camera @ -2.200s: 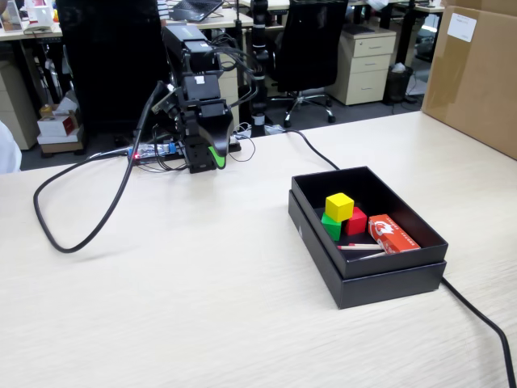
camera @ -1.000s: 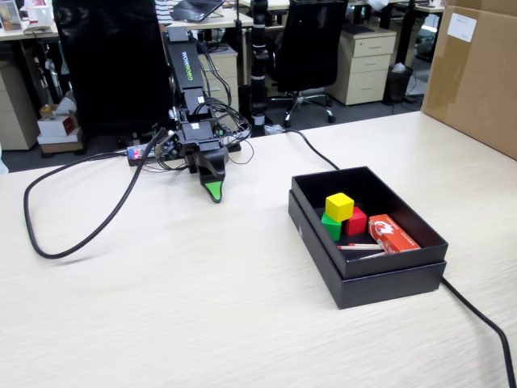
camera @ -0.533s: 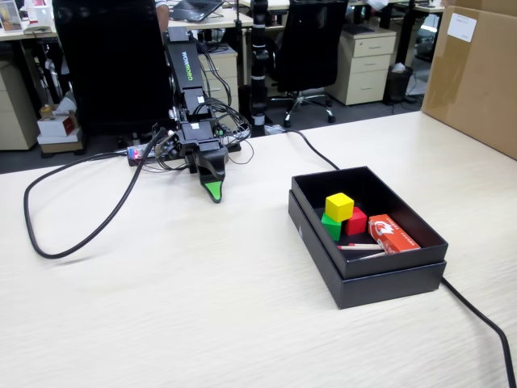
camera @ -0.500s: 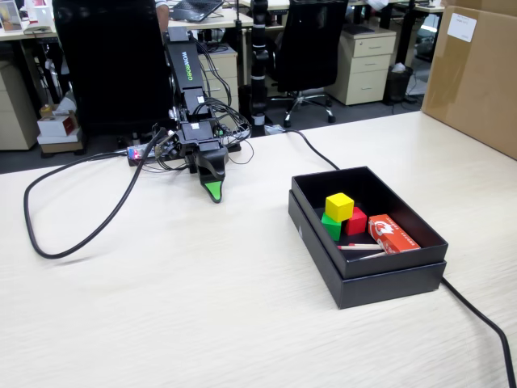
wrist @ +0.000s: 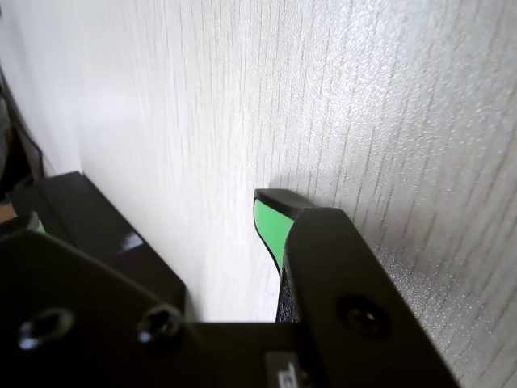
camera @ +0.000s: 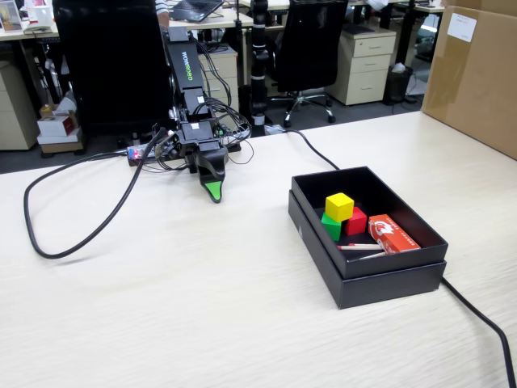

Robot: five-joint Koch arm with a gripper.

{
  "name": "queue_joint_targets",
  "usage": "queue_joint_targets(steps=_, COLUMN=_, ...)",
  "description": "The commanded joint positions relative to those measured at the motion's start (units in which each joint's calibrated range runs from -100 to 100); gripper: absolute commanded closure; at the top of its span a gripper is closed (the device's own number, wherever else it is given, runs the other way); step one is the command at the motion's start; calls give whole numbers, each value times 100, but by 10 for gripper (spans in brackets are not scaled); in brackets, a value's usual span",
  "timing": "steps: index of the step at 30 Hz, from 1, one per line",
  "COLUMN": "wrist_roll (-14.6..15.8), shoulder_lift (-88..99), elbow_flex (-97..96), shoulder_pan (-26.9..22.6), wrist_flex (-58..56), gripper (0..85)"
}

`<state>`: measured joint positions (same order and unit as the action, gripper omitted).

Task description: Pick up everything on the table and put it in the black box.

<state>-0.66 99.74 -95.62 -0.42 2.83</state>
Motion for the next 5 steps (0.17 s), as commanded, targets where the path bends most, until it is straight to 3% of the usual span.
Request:
queue_joint_targets(steps=1, wrist_roll=-39, shoulder_lift=-9, elbow_flex=-157, shoulder_pan=0, wrist_flex=-97, gripper=352)
queue_joint_targets(steps=5, wrist_roll=-44, shoulder_lift=-9, elbow_flex=-157, shoulder_pan=0, wrist_flex=-97, gripper=352)
